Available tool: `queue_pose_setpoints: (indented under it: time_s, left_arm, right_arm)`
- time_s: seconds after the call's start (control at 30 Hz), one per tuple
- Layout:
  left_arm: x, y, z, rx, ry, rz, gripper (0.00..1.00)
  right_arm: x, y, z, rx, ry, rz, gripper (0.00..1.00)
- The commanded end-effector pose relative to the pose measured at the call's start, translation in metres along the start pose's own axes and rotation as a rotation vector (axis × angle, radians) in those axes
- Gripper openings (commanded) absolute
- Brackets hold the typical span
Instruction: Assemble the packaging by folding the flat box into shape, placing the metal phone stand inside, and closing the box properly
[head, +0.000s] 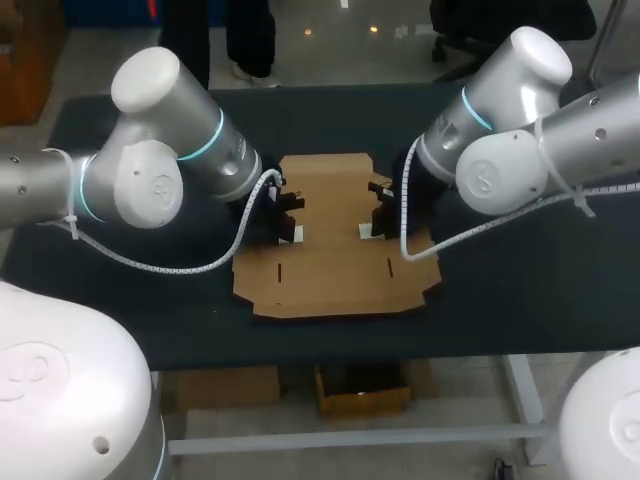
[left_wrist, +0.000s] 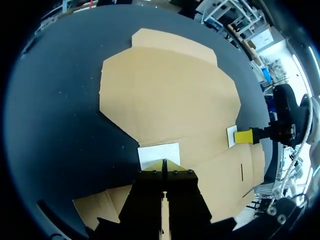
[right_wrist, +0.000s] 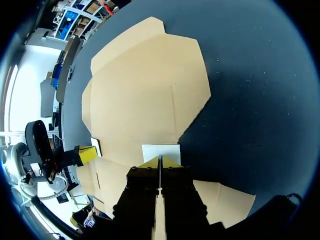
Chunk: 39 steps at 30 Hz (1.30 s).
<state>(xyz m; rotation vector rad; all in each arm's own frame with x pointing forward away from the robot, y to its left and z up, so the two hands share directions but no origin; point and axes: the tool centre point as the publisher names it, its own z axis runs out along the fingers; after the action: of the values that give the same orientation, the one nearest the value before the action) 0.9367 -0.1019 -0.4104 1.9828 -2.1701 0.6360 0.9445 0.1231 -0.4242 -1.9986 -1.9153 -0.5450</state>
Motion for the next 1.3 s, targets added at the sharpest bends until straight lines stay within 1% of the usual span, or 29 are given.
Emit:
queue_pose_setpoints:
  time_s: [0.03,0.1,0.23,0.6,0.73,0.93,1.03,1.17,1.3]
  left_arm:
    - [0.002,0.002,0.006,0.008,-0.033,-0.009,0.00]
    - [0.001,0.002,0.008,0.011,-0.050,-0.021,0.00]
    - [0.000,0.003,0.008,0.014,-0.055,-0.030,0.00]
    - [0.005,0.007,-0.021,0.032,-0.044,-0.022,0.00]
    - [0.006,0.006,-0.028,0.036,-0.061,-0.018,0.00]
    - [0.005,0.005,-0.037,0.045,-0.086,-0.026,0.00]
    - [0.005,0.005,-0.040,0.049,-0.102,-0.031,0.00]
    - [-0.001,0.006,-0.045,0.055,-0.122,-0.049,0.00]
    - [-0.008,0.007,-0.055,0.061,-0.123,-0.070,0.00]
  right_arm:
    - [-0.001,0.005,0.008,0.034,-0.009,-0.001,0.00]
    - [-0.002,0.005,0.010,0.041,-0.020,-0.001,0.00]
    - [-0.003,0.006,0.010,0.058,-0.018,-0.008,0.00]
    - [-0.006,0.003,-0.028,-0.013,0.024,-0.014,0.00]
    - [-0.012,0.004,-0.039,-0.029,0.044,-0.011,0.00]
    - [-0.025,0.006,-0.046,-0.019,0.079,-0.008,0.00]
    - [-0.029,0.005,-0.049,-0.017,0.082,-0.008,0.00]
    - [-0.037,0.006,-0.059,-0.018,0.088,-0.005,0.00]
    - [-0.045,0.006,-0.070,-0.011,0.099,-0.012,0.00]
